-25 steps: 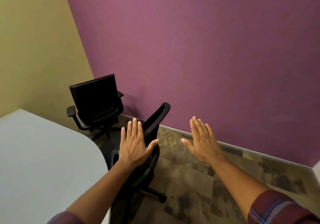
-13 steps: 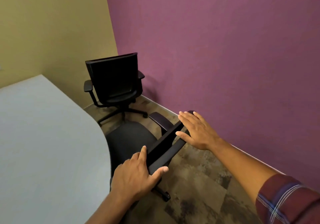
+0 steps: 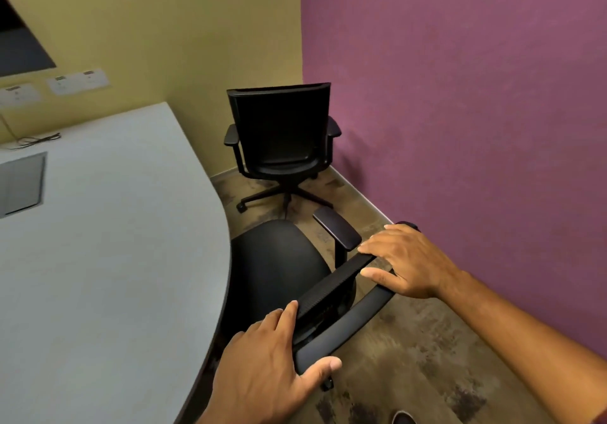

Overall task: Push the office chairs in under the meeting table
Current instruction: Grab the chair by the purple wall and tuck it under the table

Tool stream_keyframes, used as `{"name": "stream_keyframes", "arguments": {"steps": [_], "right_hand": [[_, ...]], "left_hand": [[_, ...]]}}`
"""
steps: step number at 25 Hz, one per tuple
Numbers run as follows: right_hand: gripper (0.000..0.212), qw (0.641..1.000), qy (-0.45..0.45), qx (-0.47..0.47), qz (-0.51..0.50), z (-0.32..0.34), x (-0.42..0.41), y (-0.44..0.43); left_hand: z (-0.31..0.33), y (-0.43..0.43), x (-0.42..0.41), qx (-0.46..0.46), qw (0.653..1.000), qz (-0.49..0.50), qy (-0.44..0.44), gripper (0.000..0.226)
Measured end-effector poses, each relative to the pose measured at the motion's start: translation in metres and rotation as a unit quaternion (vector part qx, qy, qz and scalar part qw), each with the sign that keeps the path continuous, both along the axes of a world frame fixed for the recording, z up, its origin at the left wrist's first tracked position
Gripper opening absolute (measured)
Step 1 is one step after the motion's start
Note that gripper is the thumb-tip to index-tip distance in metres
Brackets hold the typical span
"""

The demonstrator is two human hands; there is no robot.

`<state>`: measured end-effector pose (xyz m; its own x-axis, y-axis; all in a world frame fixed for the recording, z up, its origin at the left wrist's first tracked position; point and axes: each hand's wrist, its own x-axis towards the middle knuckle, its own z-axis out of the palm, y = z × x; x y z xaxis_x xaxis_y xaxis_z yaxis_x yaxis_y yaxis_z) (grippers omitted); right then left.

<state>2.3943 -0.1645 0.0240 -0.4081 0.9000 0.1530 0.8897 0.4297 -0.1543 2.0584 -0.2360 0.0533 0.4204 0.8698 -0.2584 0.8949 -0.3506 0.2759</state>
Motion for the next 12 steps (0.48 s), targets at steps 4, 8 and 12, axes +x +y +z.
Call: {"name": "stream_keyframes", "arguments": {"steps": [4, 8, 12], "right_hand": [[0.077, 0.998, -0.011, -0.005, 0.056, 0.003, 0.035, 0.038], [0.084, 0.993, -0.011, -0.005, 0.115, 0.010, 0.060, 0.081], [0.092, 0.986, -0.020, -0.014, 0.166, 0.014, 0.076, 0.121]], "left_hand": [[0.004, -0.004, 0.053, 0.009, 0.998, 0.063, 0.009, 0.128], [0.006, 0.003, 0.098, 0.041, 0.993, 0.110, 0.018, 0.122], [0.004, 0.009, 0.131, 0.060, 0.985, 0.158, 0.028, 0.129]]}}
